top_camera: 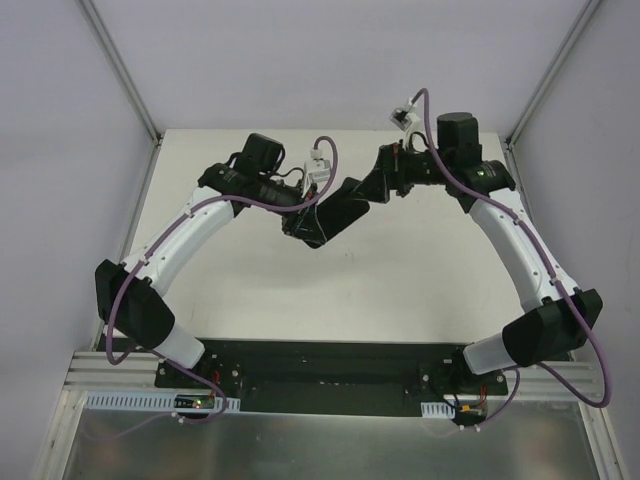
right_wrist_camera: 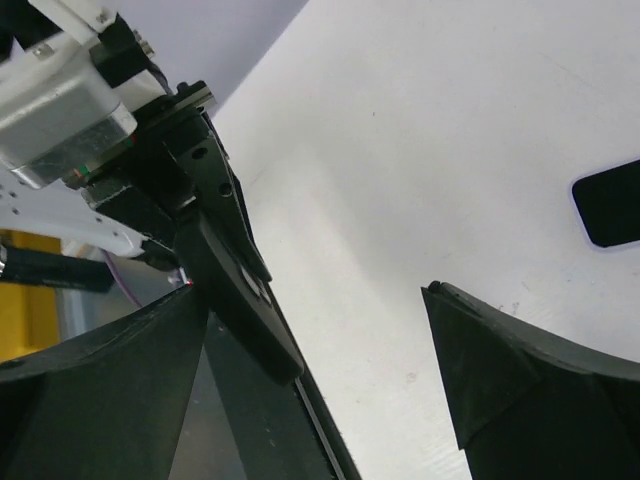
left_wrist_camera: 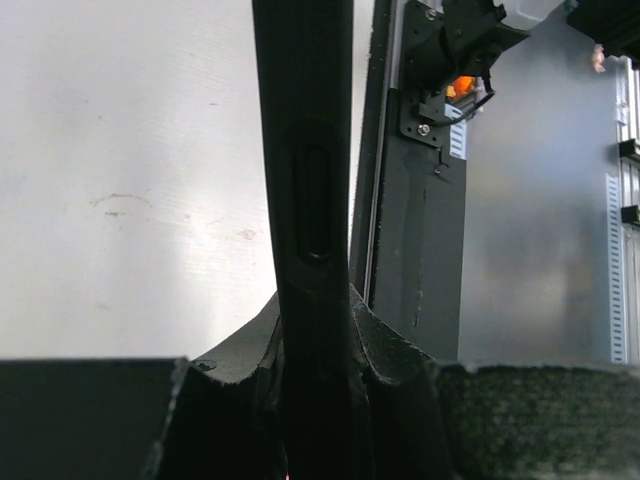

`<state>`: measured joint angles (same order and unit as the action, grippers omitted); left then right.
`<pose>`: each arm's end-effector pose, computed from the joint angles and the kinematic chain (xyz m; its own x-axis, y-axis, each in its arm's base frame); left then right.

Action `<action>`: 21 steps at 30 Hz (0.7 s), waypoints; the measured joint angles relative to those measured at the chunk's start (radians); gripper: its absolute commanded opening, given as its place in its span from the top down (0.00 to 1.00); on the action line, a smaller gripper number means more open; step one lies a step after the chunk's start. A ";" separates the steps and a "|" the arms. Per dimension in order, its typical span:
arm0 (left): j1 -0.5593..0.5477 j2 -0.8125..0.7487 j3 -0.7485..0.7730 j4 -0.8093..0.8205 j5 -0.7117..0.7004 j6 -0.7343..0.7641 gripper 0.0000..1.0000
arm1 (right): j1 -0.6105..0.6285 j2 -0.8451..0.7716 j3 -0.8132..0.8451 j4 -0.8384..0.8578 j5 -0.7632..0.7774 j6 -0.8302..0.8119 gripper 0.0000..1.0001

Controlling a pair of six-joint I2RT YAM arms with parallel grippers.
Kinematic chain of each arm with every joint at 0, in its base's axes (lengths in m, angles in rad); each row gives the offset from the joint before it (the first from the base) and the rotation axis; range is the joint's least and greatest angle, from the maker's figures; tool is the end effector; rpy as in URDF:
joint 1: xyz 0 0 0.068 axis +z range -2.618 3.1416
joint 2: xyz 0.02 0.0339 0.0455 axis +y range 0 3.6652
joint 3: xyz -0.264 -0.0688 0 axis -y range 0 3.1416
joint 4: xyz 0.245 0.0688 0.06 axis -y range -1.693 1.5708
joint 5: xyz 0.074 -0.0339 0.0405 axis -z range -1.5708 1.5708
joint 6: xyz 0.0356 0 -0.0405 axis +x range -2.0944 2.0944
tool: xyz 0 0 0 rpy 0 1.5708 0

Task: Take the phone out of the phone case
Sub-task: Remove the phone case from the phone.

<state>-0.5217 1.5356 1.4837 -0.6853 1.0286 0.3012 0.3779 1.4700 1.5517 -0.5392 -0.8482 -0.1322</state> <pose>0.2682 -0.1893 0.3625 -0.3172 0.3589 -0.8778 0.9435 0.0260 -0.3302 0.2878 0.1430 0.4129 -0.2923 -0.2099 -0.9330 -0.9160 0.3417 0.2102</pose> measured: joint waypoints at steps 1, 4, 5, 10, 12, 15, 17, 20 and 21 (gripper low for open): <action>0.005 -0.006 0.001 -0.002 -0.007 -0.004 1.00 | -0.018 -0.010 -0.013 0.021 -0.002 0.039 0.01; 0.021 -0.016 0.007 -0.017 -0.030 -0.016 1.00 | -0.072 -0.017 -0.025 0.061 -0.045 0.127 0.11; 0.026 -0.017 0.015 -0.027 -0.042 -0.018 1.00 | -0.088 -0.016 -0.024 0.064 -0.071 0.145 0.12; 0.032 -0.017 0.073 -0.085 -0.068 -0.019 1.00 | -0.100 -0.016 -0.024 0.051 -0.174 0.126 0.11; 0.032 -0.019 0.086 -0.094 -0.061 -0.019 1.00 | -0.087 -0.021 -0.031 0.042 -0.185 0.085 0.11; 0.032 -0.026 0.089 -0.115 -0.043 -0.018 1.00 | -0.062 -0.030 -0.036 -0.005 -0.185 0.002 0.16; 0.032 -0.029 0.089 -0.126 -0.031 -0.016 1.00 | -0.048 -0.032 -0.036 -0.031 -0.188 -0.047 0.23; 0.032 -0.033 0.089 -0.132 -0.002 -0.008 1.00 | -0.031 -0.033 -0.036 -0.065 -0.203 -0.113 0.32; 0.032 -0.033 0.089 -0.132 0.008 -0.005 1.00 | -0.026 -0.033 -0.036 -0.080 -0.213 -0.139 0.36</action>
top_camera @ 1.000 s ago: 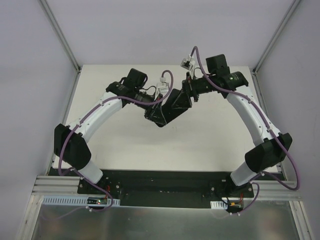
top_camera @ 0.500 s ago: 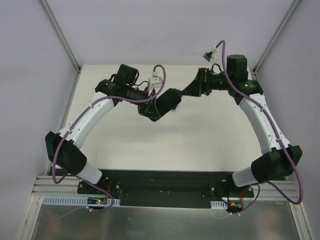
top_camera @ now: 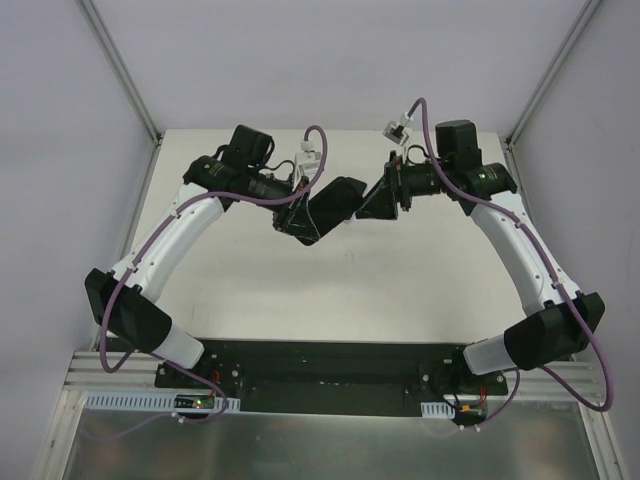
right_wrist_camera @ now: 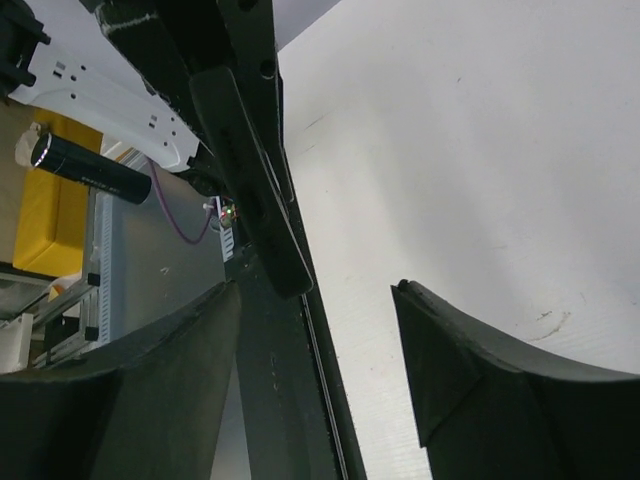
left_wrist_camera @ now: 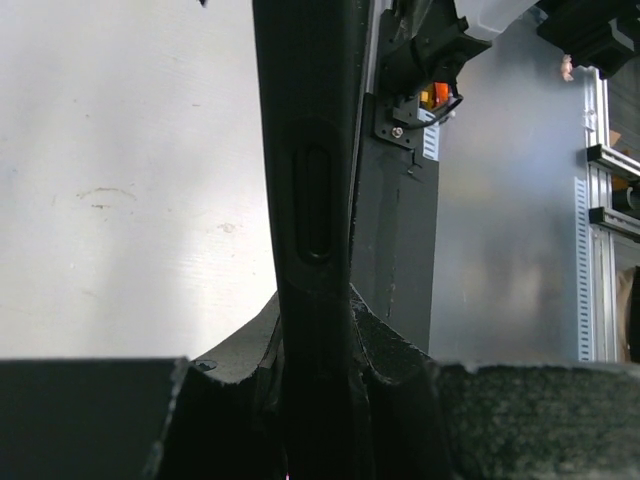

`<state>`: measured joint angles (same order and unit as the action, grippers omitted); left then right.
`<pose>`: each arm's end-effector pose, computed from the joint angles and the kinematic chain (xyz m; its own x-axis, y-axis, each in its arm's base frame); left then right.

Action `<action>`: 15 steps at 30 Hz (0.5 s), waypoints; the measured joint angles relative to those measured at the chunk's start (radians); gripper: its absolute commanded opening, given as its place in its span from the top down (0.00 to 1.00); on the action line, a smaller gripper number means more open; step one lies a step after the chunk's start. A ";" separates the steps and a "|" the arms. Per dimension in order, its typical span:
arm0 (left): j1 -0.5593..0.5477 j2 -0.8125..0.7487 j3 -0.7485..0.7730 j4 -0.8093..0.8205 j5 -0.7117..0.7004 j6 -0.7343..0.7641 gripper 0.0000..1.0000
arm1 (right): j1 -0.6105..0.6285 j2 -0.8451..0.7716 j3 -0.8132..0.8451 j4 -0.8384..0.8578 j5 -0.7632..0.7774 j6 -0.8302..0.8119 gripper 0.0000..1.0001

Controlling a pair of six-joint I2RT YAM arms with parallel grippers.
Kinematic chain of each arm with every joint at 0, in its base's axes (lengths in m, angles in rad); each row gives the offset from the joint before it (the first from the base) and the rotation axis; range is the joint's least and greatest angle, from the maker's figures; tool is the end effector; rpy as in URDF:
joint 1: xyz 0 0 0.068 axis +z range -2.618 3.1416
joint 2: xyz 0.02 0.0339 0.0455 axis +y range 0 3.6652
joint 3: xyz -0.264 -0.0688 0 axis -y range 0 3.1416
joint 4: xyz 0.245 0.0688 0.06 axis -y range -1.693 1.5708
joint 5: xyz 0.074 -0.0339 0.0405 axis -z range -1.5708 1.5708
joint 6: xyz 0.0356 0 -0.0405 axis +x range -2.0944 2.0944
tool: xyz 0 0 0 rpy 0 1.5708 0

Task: Take the phone out of the phone case
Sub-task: Remove the phone case from the phone.

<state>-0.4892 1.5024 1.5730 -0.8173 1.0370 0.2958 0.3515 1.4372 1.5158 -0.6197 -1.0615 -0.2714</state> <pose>0.2590 -0.1726 0.3915 -0.3412 0.3497 -0.8725 0.9370 0.0526 -0.3454 0.2735 0.1334 0.4071 -0.2325 -0.2245 -0.9463 -0.9683 0.1452 0.2035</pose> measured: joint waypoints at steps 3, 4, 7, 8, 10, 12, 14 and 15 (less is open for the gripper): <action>0.000 -0.002 0.000 -0.002 0.039 0.008 1.00 | 0.018 0.000 0.000 -0.035 -0.018 -0.062 0.42; 0.000 -0.002 0.000 -0.003 0.048 0.010 1.00 | 0.026 0.000 0.000 -0.049 -0.024 -0.085 0.43; 0.000 -0.003 -0.006 -0.003 0.080 0.017 1.00 | 0.042 0.000 0.000 -0.082 -0.039 -0.140 0.47; 0.000 -0.005 -0.012 -0.003 0.087 0.020 1.00 | 0.044 0.000 0.000 -0.090 -0.045 -0.153 0.48; 0.000 -0.007 -0.031 -0.005 0.099 0.031 1.00 | 0.048 0.000 0.001 -0.105 -0.055 -0.179 0.51; 0.000 -0.008 -0.048 -0.008 0.108 0.038 1.00 | 0.050 0.000 0.003 -0.121 -0.061 -0.198 0.54; 0.000 -0.008 -0.061 -0.011 0.110 0.043 1.00 | 0.053 0.001 0.007 -0.131 -0.068 -0.213 0.55; 0.000 -0.008 -0.066 -0.012 0.113 0.047 1.00 | 0.055 0.001 0.011 -0.138 -0.070 -0.219 0.56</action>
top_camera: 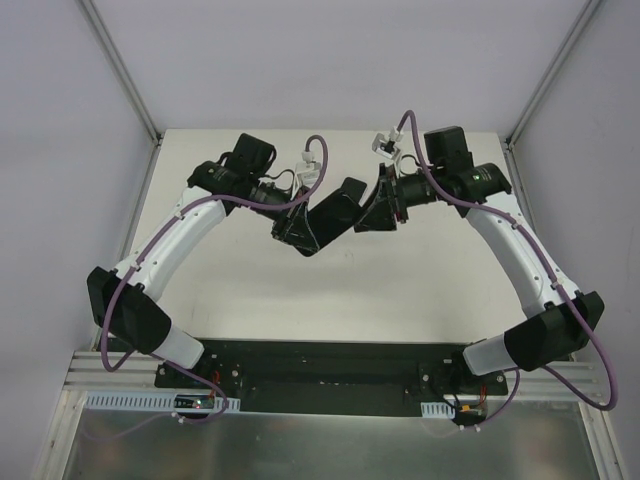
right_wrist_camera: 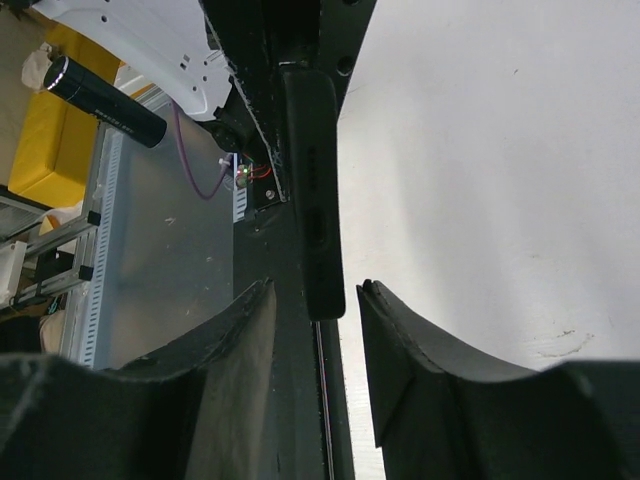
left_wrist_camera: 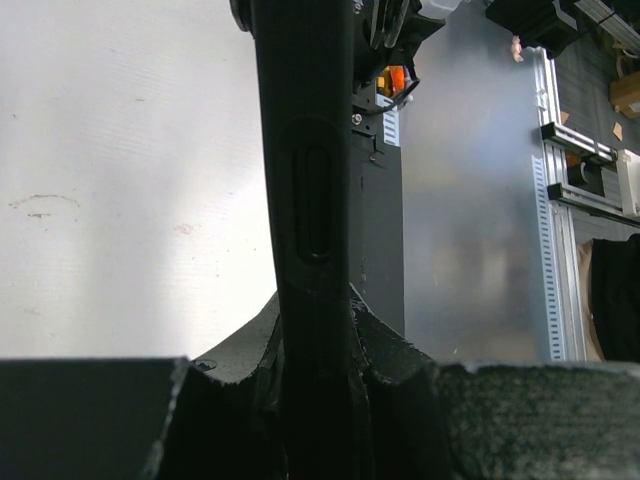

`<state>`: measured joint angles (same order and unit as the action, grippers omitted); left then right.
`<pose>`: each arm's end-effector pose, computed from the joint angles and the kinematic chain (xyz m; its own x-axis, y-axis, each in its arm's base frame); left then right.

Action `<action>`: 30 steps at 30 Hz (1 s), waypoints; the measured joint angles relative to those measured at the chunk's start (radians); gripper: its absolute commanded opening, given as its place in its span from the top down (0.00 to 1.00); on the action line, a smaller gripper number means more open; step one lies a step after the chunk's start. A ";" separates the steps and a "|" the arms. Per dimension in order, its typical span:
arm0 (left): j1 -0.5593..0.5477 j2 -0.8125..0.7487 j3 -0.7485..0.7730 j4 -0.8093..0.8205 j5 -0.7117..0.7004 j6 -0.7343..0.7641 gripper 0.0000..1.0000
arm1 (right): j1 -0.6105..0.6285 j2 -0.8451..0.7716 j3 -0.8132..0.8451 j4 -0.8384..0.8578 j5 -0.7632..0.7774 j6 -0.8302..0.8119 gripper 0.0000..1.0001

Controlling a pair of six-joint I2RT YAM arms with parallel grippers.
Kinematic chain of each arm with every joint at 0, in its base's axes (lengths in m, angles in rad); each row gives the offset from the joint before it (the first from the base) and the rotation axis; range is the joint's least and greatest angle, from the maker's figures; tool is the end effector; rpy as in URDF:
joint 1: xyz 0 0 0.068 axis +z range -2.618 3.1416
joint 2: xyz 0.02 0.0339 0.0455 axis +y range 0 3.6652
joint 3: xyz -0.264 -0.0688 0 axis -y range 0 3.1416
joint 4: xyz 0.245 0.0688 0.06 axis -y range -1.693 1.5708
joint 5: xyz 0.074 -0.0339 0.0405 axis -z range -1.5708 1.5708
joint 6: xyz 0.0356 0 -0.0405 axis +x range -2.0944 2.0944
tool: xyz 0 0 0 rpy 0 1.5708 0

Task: Take the phone out of the phone case
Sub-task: Remove the phone case from the phone.

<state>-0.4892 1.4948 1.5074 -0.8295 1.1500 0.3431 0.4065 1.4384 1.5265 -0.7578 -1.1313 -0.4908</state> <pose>0.2538 -0.1719 0.3753 -0.3559 0.3452 -0.8684 0.9166 -0.0522 -0.3964 0.2571 0.1458 0.4012 -0.1164 -0.2685 -0.9562 -0.9919 -0.0184 0.1259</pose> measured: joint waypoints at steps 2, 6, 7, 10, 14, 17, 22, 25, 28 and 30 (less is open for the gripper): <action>0.000 0.000 -0.002 -0.003 0.002 0.008 1.00 | 0.006 0.002 0.005 -0.008 -0.003 -0.010 0.61; 0.000 0.000 -0.002 -0.005 0.018 0.015 1.00 | 0.024 0.008 0.011 -0.022 -0.011 -0.035 0.84; 0.000 0.000 -0.003 -0.007 0.025 0.017 1.00 | 0.027 0.011 0.013 -0.026 -0.013 -0.045 0.90; 0.000 -0.005 -0.014 -0.015 0.040 0.035 1.00 | 0.032 0.025 0.031 -0.069 -0.021 -0.082 1.00; 0.000 -0.018 -0.053 -0.016 0.060 0.081 1.00 | 0.050 0.035 0.051 -0.143 -0.024 -0.161 1.00; -0.002 -0.036 -0.081 -0.027 0.061 0.143 1.00 | 0.068 0.035 0.052 -0.188 -0.032 -0.227 1.00; -0.038 -0.056 -0.095 -0.103 0.034 0.274 1.00 | 0.119 0.036 0.076 -0.322 -0.027 -0.381 1.00; -0.077 -0.063 -0.095 -0.158 0.005 0.336 1.00 | 0.159 0.037 0.090 -0.419 -0.010 -0.456 1.00; -0.116 -0.060 -0.095 -0.216 -0.010 0.380 1.00 | 0.207 0.044 0.104 -0.520 0.007 -0.533 1.00; -0.132 -0.055 -0.090 -0.248 -0.013 0.399 1.00 | 0.231 0.053 0.117 -0.569 0.011 -0.579 1.00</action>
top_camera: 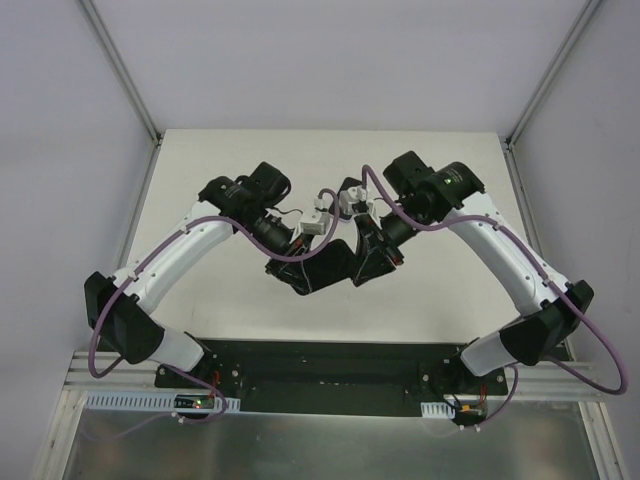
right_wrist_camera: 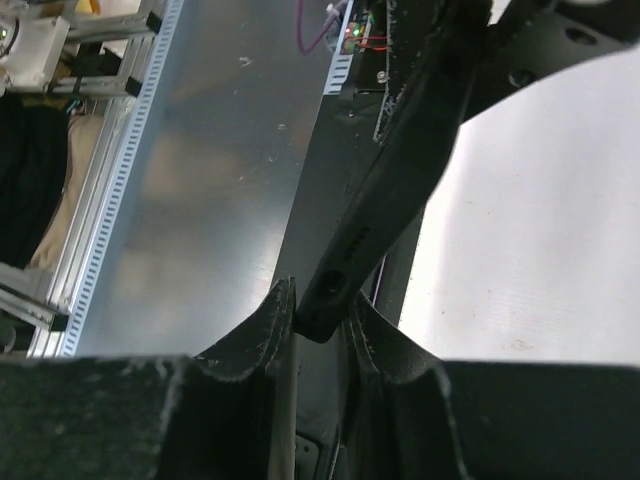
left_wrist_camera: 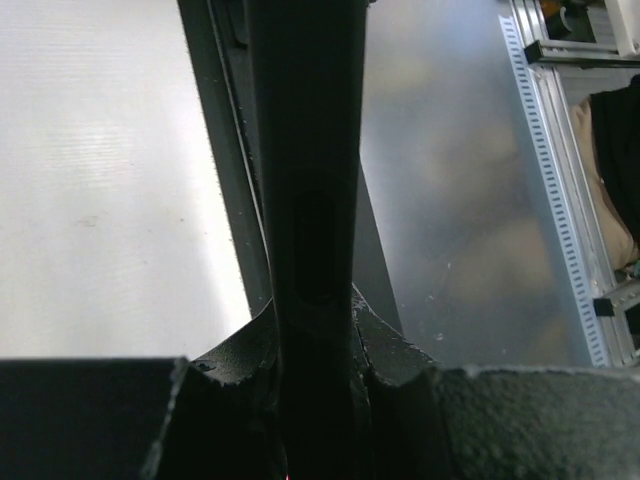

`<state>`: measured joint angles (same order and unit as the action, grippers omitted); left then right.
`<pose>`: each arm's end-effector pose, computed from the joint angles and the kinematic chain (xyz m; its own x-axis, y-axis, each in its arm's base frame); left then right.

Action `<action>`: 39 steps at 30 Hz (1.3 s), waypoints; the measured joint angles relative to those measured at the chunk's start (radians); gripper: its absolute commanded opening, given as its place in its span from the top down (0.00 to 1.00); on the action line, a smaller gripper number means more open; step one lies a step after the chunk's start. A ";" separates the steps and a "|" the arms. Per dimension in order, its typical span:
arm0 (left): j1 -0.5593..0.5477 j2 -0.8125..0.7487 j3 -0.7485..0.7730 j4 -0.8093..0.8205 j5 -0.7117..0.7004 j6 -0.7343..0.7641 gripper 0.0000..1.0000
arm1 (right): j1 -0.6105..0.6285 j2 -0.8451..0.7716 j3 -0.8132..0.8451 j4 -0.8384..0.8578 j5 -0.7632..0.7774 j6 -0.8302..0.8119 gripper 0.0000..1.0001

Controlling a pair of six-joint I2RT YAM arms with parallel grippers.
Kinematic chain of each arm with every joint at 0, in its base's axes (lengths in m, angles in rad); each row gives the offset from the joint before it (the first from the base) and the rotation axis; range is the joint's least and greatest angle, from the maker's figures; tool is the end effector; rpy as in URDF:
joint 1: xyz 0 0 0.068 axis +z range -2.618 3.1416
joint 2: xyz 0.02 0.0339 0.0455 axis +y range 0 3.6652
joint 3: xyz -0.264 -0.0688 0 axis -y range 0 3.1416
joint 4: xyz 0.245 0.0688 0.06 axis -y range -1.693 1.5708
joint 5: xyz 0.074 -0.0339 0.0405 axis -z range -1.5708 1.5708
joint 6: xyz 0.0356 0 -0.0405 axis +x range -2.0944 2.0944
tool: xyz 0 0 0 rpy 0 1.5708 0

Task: Take the phone out of the phone case
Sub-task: Remove the phone case from the phone.

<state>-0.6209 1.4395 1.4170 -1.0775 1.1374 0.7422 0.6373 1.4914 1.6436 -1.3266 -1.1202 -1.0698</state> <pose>0.2025 -0.1846 0.3504 -0.1428 0.4511 -0.8810 0.9168 -0.2752 -0.2895 0.1953 0.1844 0.3906 0.1162 -0.3892 -0.9138 -0.9089 -0.4126 0.0602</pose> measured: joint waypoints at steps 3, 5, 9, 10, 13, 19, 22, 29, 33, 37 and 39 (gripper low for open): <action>-0.013 0.016 0.018 -0.043 -0.005 0.026 1.00 | 0.026 0.013 0.019 -0.050 0.010 -0.063 1.00; -0.018 0.029 0.035 -0.070 -0.006 0.042 1.00 | 0.034 0.019 0.032 -0.071 0.015 -0.090 1.00; -0.022 0.048 0.070 -0.103 -0.010 0.066 1.00 | 0.039 0.040 0.076 -0.117 0.021 -0.161 1.00; -0.022 0.053 0.078 -0.110 -0.011 0.071 1.00 | 0.039 0.047 0.090 -0.130 0.022 -0.179 1.00; -0.022 0.062 0.096 -0.127 -0.013 0.084 1.00 | 0.039 0.065 0.122 -0.159 0.023 -0.221 1.00; -0.021 0.071 0.103 -0.140 -0.011 0.099 1.00 | 0.039 0.085 0.159 -0.174 0.029 -0.252 1.00; -0.021 0.074 0.103 -0.140 -0.009 0.111 1.00 | 0.043 0.088 0.169 -0.174 0.032 -0.252 1.00; -0.022 0.081 0.107 -0.146 -0.002 0.135 1.00 | 0.050 0.094 0.188 -0.174 0.036 -0.248 1.00; -0.022 0.084 0.115 -0.178 -0.003 0.152 1.00 | 0.066 0.104 0.203 -0.174 0.035 -0.241 1.00; -0.022 0.085 0.123 -0.220 -0.013 0.177 1.00 | 0.085 0.115 0.211 -0.174 0.033 -0.232 1.00; -0.022 0.089 0.132 -0.246 -0.023 0.193 1.00 | 0.096 0.121 0.216 -0.174 0.030 -0.231 1.00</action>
<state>-0.6426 1.5280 1.5486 -1.3235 1.1145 0.9352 0.7330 1.6127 1.8595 -1.5005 -1.0904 -1.3006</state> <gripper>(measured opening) 0.177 0.231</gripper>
